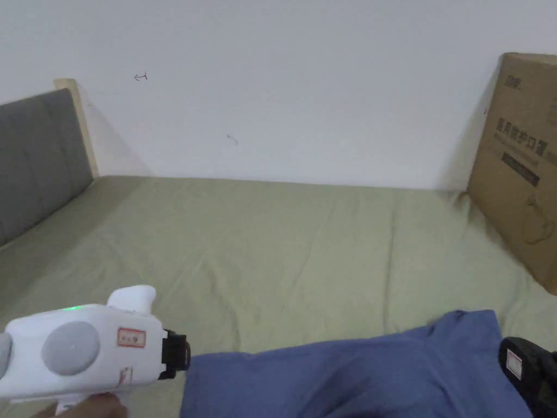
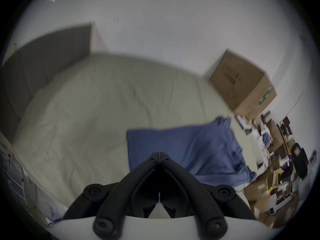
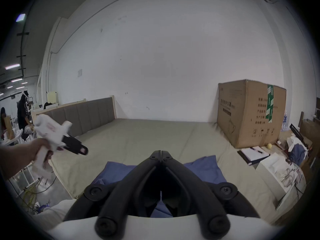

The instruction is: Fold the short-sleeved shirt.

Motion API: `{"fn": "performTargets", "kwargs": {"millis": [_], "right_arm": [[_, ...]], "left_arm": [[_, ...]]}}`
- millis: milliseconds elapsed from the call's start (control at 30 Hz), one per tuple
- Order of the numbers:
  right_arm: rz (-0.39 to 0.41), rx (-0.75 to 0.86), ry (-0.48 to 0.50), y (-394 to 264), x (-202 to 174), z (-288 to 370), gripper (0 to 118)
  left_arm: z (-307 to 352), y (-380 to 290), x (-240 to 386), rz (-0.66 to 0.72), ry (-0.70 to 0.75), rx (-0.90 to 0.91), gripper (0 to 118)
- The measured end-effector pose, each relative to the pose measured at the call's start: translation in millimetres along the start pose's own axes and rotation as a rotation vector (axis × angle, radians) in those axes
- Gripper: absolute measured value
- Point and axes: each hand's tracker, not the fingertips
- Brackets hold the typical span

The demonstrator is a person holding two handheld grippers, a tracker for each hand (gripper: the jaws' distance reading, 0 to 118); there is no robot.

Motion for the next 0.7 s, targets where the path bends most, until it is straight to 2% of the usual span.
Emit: {"fn": "performTargets", "kwargs": {"millis": [67,100,133,167,200,233,300,467,533,567,633,700], "right_arm": [[-0.062,-0.049,0.006,-5,6,-7,0],[-0.088,-0.065,0.005,-10,8,-10,0],[-0.108,-0.082,0.001,-16,10,-14,0],[-0.126,-0.104,-0.004,-20,11,-17,0],[-0.157,-0.131,-0.012,-22,20,-23,0],[-0.186,-0.146,-0.018,-26,22,-26,0],[-0.221,-0.157,-0.014,-35,27,-33,0],[-0.21,-0.227,-0.037,-47,36,-52,0],[-0.22,-0.245,-0.03,-52,37,-57,0],[-0.225,-0.249,-0.029,-54,36,-58,0],[-0.237,-0.26,-0.03,-57,38,-61,0],[-0.248,-0.266,-0.026,-61,36,-61,0]], "left_arm": [[-42,13,-19,0.049,0.058,-0.043,0],[-65,19,-30,0.058,0.107,-0.062,13],[-82,23,-36,0.061,0.138,-0.057,42],[-98,26,-41,0.045,0.149,-0.064,90],[-115,28,-46,0.05,0.171,-0.092,112],[-127,30,-49,0.063,0.189,-0.105,118],[-145,34,-54,0.084,0.178,-0.079,118],[-194,43,-69,0.116,0.185,-0.146,117],[-204,41,-58,0.044,0.154,-0.225,117],[-206,38,-49,-0.025,0.203,-0.23,115],[-205,29,-26,-0.168,0.264,-0.248,102],[-202,26,-19,-0.223,0.302,-0.214,100]]}}
